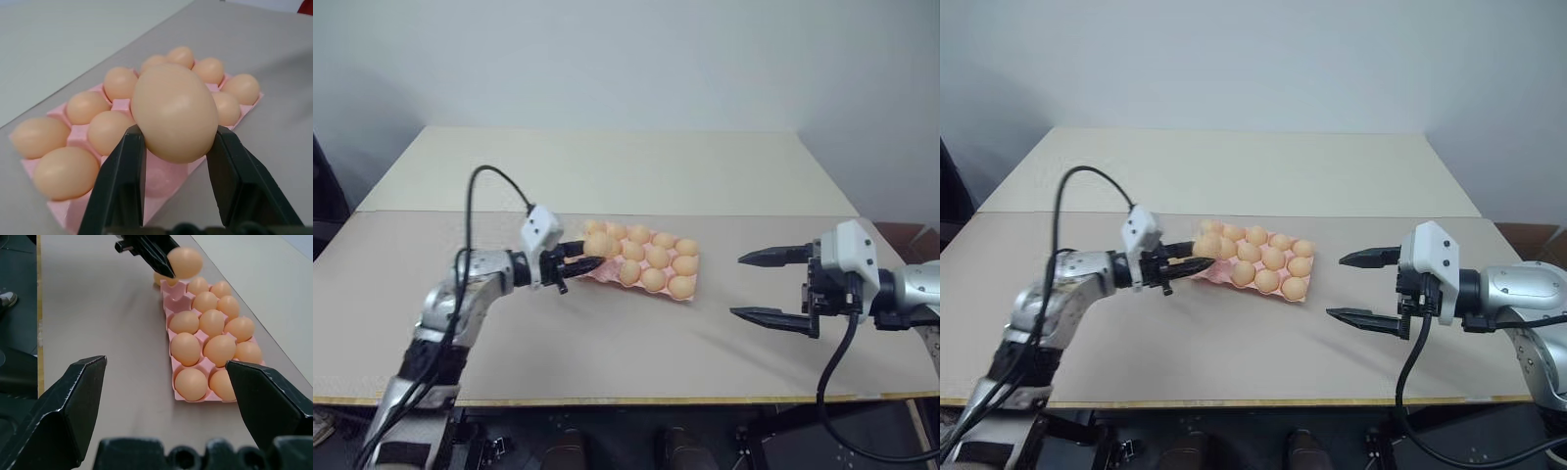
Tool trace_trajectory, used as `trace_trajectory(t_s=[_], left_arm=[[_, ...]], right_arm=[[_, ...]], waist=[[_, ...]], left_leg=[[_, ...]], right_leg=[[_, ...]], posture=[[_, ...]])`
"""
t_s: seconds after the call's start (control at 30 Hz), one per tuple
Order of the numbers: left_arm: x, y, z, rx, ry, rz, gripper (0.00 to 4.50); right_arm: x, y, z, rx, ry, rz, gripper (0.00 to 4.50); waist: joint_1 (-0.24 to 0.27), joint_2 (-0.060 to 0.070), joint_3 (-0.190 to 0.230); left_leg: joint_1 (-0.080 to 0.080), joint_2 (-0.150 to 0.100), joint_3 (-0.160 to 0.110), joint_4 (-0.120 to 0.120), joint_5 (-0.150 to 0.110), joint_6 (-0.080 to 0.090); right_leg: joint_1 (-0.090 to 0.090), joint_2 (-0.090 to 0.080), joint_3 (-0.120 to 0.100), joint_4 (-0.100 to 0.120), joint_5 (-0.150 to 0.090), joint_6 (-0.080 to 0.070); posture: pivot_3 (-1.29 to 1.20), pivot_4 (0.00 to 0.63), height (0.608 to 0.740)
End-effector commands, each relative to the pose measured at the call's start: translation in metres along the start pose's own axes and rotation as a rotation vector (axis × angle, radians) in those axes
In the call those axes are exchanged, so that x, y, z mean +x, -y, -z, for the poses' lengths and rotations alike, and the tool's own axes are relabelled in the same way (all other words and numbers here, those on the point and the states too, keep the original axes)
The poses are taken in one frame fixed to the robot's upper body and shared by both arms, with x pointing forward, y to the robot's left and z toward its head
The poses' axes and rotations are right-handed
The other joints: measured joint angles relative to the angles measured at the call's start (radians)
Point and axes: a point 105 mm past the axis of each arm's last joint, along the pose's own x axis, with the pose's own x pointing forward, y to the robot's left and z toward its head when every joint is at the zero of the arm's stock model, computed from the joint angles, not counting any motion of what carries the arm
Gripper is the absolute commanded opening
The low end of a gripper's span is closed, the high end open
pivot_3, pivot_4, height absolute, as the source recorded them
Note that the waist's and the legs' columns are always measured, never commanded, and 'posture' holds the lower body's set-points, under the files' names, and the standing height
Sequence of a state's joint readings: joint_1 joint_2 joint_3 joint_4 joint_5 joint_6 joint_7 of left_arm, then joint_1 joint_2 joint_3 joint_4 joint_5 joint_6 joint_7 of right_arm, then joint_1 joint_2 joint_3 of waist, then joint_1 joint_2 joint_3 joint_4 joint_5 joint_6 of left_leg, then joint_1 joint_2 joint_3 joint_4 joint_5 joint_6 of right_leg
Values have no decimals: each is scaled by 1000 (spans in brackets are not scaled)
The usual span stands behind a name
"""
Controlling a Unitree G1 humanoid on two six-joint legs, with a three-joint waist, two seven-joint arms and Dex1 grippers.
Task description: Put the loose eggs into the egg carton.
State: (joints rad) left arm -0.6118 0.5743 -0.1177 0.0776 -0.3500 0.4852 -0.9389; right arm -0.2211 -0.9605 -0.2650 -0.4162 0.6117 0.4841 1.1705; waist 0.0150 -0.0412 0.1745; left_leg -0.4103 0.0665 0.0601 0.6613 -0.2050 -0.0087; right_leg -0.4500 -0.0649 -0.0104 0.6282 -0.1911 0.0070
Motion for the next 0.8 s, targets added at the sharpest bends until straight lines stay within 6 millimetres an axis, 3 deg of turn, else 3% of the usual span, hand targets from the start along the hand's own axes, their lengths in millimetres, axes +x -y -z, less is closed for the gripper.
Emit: trace_trajectory(t_s=[0.03, 0.13, 0.33, 0.43, 0.57, 0.8], left_arm=[[7, -6, -1, 44, -43, -14, 1711], [9, -9, -1, 35, -54, -22, 2472], [-1, -11, -8, 81, -25, -43, 4463], [-13, -12, -13, 98, -8, -53, 4487], [-52, -16, -19, 123, 11, -97, 4487], [-142, -15, -14, 136, -36, -163, 4487]], right_arm=[[-5, 0, -13, -59, 14, 27, 4500], [-7, -1, -13, -59, 13, 35, 4500], [-6, -1, -13, -57, 17, 47, 4500], [-4, 0, -13, -56, 19, 47, 4500], [-3, 0, -12, -51, 23, 42, 4500], [-1, 1, -9, -36, 39, 25, 4500]], waist=[[-5, 0, 0], [-6, 0, 0], [-6, 0, 0], [-8, 0, 0], [-18, 0, 0], [-24, 0, 0]], left_leg=[[0, 0, 0, 0, 0, 0], [1, 0, 0, 0, 0, 0], [1, 0, 0, 1, 0, 0], [1, 0, 0, 1, 0, 0], [1, 1, 0, 1, 0, 0], [2, 2, 0, 1, 0, 0]], right_leg=[[0, 0, 0, 0, 0, 0], [0, 0, 0, 1, 0, 0], [0, 0, 0, 1, 0, 0], [0, 0, 0, 1, 0, 0], [0, 1, 1, 1, 0, 0], [0, 1, 0, 2, -1, -3]], posture=[[0, 150, 740], [0, 150, 740], [0, 150, 740], [0, 150, 740], [0, 150, 740], [0, 150, 740]])
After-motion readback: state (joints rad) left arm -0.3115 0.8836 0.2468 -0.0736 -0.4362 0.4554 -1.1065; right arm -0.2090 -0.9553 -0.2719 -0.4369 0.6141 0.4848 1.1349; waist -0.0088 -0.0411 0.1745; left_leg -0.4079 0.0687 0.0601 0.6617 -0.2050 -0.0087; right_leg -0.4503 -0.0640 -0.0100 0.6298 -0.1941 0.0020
